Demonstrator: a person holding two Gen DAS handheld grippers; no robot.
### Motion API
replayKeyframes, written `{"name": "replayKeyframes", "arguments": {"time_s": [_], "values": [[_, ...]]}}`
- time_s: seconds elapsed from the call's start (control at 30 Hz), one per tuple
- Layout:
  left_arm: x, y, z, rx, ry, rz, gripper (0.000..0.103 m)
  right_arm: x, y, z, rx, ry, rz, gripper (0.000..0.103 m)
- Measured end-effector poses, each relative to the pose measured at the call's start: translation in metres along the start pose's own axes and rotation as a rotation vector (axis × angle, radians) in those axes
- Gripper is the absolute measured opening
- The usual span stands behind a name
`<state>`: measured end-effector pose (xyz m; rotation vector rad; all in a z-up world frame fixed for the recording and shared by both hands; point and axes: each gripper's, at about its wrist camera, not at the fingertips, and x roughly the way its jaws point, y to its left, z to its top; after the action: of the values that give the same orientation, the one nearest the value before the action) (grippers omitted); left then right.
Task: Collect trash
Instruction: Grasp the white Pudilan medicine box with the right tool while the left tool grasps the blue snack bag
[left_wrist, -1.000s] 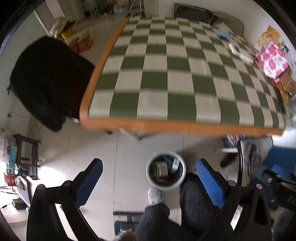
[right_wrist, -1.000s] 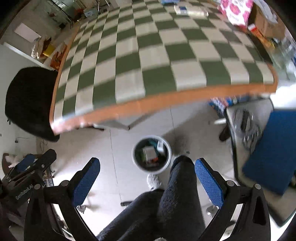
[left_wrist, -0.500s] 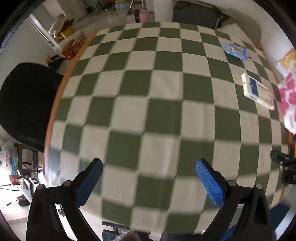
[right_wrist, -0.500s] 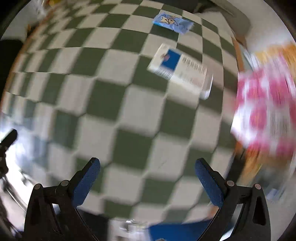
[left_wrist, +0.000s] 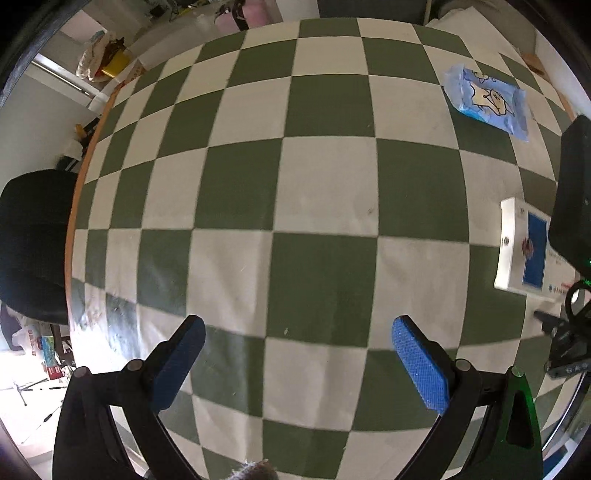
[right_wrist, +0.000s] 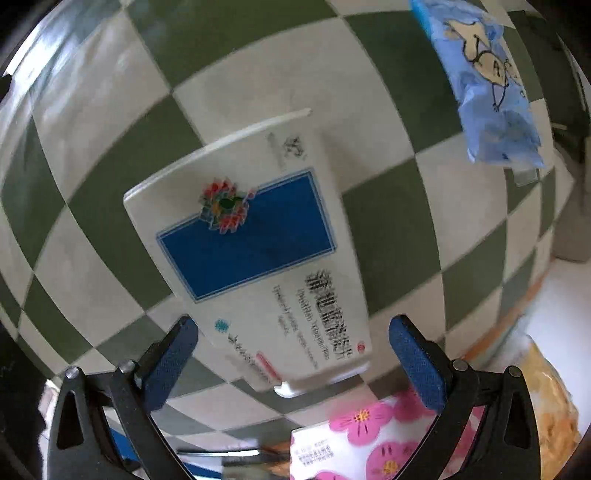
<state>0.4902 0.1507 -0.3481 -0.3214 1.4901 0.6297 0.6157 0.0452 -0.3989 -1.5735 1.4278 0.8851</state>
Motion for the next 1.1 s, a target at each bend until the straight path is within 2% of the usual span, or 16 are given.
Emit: {"name": "replayKeyframes", "arguments": {"time_s": [0.1, 0.13, 0.2, 0.27, 0.4, 0.5, 0.6, 0.7, 0.83, 0.87, 0.9, 0.93, 0.97, 1.0, 1.1], "values": [[0.003, -0.003, 0.009, -0.002, 0.010, -0.011, 0.103, 0.003, -0.015, -0.006, 0.068, -0.014, 0.100, 0.093], [0.003, -0.004, 0.013, -0.003, 0.012, -0.013, 0.103, 0.005, -0.024, -0.011, 0.129, -0.018, 0.159, 0.087], [0.003, -0.006, 0.021, -0.009, 0.013, -0.029, 0.103, 0.007, -0.040, -0.023, 0.288, -0.032, 0.209, 0.086], [0.002, -0.009, 0.032, -0.013, 0.010, -0.045, 0.103, 0.011, -0.059, -0.039, 0.456, -0.060, 0.241, 0.086], [-0.002, -0.021, 0.060, -0.014, -0.010, -0.113, 0.103, 0.023, -0.124, -0.090, 0.958, -0.187, 0.370, 0.086], [-0.008, -0.037, 0.092, -0.013, -0.025, -0.190, 0.103, 0.032, -0.157, -0.116, 1.201, -0.254, 0.426, 0.086], [-0.015, -0.058, 0.126, -0.006, -0.047, -0.260, 0.103, 0.038, -0.184, -0.127, 1.335, -0.302, 0.424, 0.086], [-0.019, -0.086, 0.155, 0.024, -0.055, -0.302, 0.103, 0.040, -0.196, -0.126, 1.376, -0.313, 0.411, 0.086], [-0.007, -0.126, 0.172, 0.111, -0.018, -0.295, 0.102, 0.044, -0.206, -0.124, 1.397, -0.318, 0.384, 0.086], [-0.003, -0.132, 0.172, 0.126, -0.010, -0.292, 0.093, 0.045, -0.209, -0.123, 1.397, -0.318, 0.376, 0.085], [0.001, -0.137, 0.172, 0.142, -0.002, -0.276, 0.072, 0.050, -0.216, -0.124, 1.396, -0.322, 0.364, 0.085], [0.005, -0.142, 0.172, 0.155, 0.009, -0.258, 0.064, 0.051, -0.219, -0.124, 1.392, -0.323, 0.356, 0.085], [0.006, -0.144, 0.172, 0.157, 0.009, -0.257, 0.062, 0.051, -0.221, -0.125, 1.389, -0.326, 0.352, 0.085], [0.004, -0.143, 0.171, 0.152, -0.010, -0.260, 0.049, 0.051, -0.221, -0.126, 1.389, -0.331, 0.352, 0.085], [-0.007, -0.134, 0.165, 0.138, -0.039, -0.275, 0.033, 0.045, -0.214, -0.130, 1.381, -0.355, 0.342, 0.084]]}}
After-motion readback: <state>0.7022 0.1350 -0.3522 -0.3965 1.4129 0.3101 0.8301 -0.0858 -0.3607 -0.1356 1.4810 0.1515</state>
